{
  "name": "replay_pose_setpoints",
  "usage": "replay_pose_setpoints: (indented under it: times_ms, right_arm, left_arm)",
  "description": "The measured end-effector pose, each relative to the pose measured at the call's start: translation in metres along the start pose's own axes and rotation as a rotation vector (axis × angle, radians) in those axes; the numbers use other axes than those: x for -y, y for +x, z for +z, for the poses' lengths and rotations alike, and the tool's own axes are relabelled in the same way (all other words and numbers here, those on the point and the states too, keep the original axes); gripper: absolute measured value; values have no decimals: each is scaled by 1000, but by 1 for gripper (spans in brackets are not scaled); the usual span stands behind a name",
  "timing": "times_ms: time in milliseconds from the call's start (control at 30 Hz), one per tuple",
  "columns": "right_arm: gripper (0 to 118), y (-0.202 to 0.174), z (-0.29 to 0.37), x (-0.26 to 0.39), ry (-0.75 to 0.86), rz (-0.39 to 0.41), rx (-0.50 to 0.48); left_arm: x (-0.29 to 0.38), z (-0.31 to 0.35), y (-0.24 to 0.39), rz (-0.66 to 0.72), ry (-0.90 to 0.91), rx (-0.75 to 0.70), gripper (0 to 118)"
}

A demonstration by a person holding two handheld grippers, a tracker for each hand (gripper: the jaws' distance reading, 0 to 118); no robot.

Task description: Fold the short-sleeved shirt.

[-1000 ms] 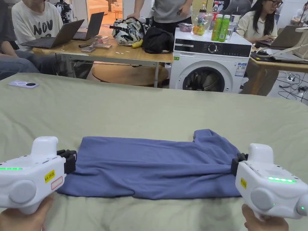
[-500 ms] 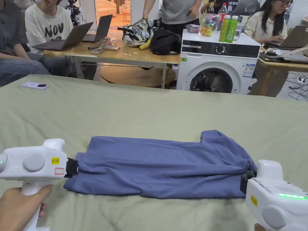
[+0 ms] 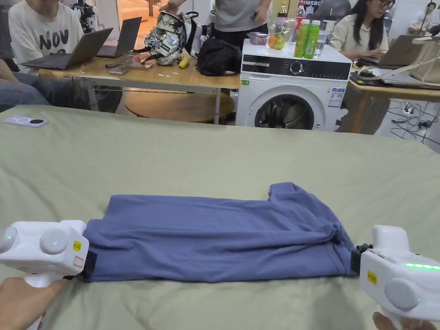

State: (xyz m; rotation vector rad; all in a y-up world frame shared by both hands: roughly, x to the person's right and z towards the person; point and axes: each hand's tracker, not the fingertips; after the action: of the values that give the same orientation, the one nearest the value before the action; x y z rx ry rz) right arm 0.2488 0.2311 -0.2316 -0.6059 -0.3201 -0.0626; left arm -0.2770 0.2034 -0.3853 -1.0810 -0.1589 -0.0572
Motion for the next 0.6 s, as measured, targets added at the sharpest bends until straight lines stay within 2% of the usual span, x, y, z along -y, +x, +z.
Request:
replay_pose_setpoints:
  times_ms: [67,100,167,200,300,400,467,500,533,600]
  right_arm:
    - [0,8,-13,-7,-55,7,-6]
    - [12,12,-22,-11,-97,16,-12]
    - [47,16,-38,-17,-155,26,-44]
    - [59,17,-47,-18,-188,43,-57]
    - [59,15,-79,-17,-295,104,-80]
    - [56,10,-105,-4,-408,123,-91]
    - [36,12,-102,1,-372,61,-132]
    - [11,12,-96,-2,-351,35,-156]
    - [9,10,-93,-2,-359,23,-196]
    - [7,4,-86,1,-343,98,-151]
  left_arm:
    - [1,0,-8,5,13,22,0]
    - [3,3,-11,13,29,40,0]
    - [5,6,-21,39,57,68,0]
    - [6,8,-22,49,69,79,0]
    - [8,13,-24,46,86,84,0]
    - [9,15,-23,41,97,87,0]
    - [9,16,-25,40,102,91,0]
    - [10,18,-25,43,107,95,0]
    - [10,19,-26,45,116,97,0]
    - [9,20,-27,49,124,100,0]
